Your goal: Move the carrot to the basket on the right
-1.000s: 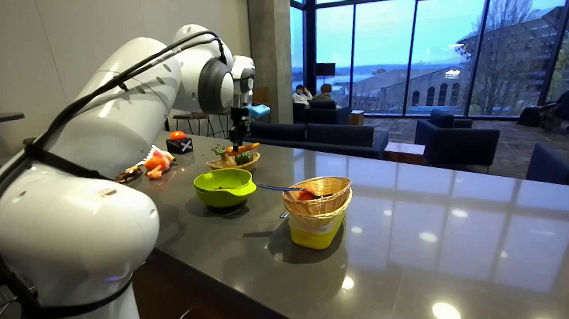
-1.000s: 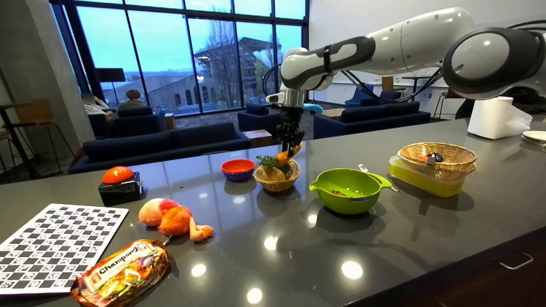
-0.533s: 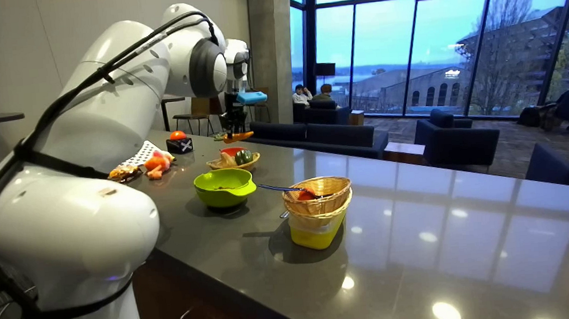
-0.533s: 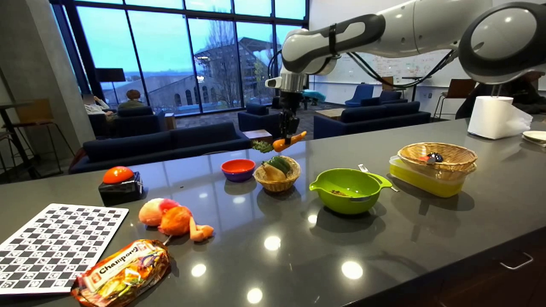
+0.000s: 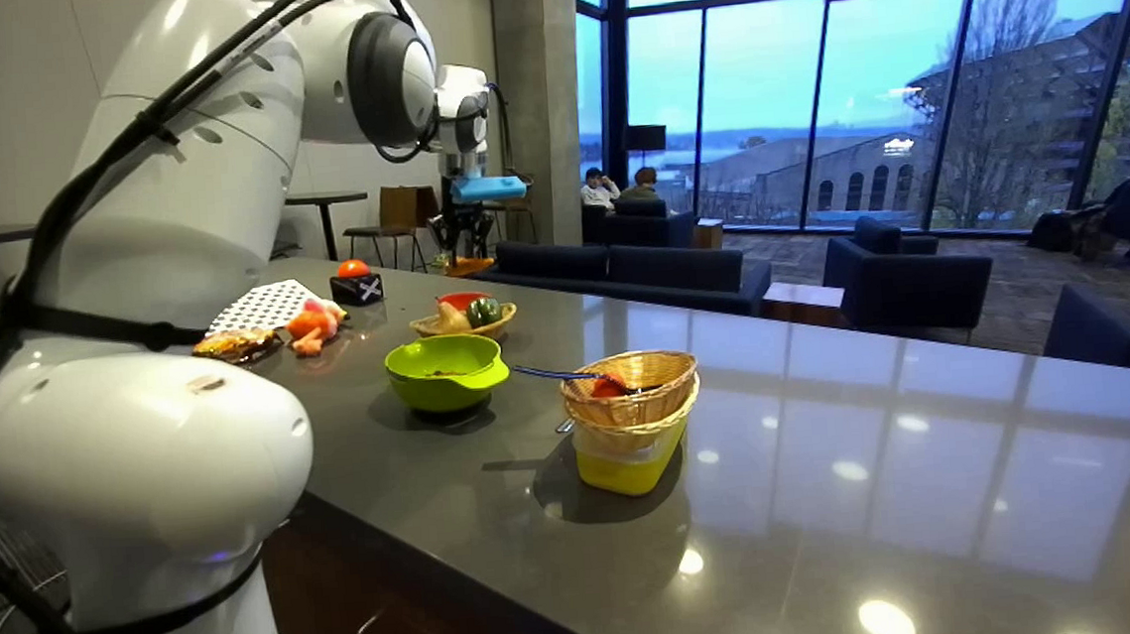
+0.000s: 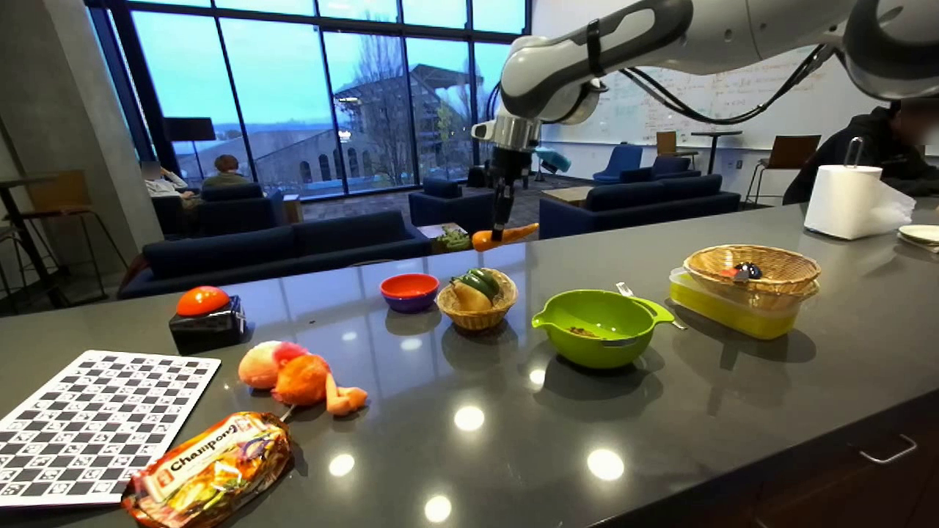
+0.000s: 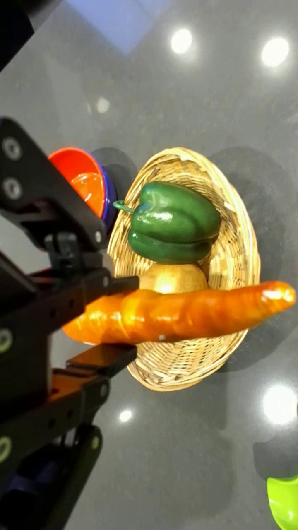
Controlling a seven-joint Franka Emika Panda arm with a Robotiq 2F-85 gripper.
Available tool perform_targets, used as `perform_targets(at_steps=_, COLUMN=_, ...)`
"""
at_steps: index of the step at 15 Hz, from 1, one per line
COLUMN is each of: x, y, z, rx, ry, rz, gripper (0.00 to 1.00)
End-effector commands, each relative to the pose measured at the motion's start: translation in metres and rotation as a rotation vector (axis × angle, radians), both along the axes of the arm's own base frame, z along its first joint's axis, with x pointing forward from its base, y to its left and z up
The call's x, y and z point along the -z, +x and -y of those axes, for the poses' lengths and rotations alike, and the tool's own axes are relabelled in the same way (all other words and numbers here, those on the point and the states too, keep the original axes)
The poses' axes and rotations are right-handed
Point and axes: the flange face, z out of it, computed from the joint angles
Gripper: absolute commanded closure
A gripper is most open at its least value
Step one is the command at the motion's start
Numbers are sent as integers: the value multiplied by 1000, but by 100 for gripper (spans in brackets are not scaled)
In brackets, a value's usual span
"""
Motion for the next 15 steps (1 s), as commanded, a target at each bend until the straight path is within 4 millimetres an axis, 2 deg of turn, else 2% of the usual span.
perform_targets(at_steps=1, x=-8, y=-23, z=24, rx=118, ry=28, rz=23, gripper=89)
perform_targets(at_steps=6, x=-12, y=-41, z=57, rx=266, ry=87, rz=60, gripper=89)
perform_targets(at_steps=15, x=-22, y=-88, z=111, rx=504, ry=146, rz=79, gripper=89)
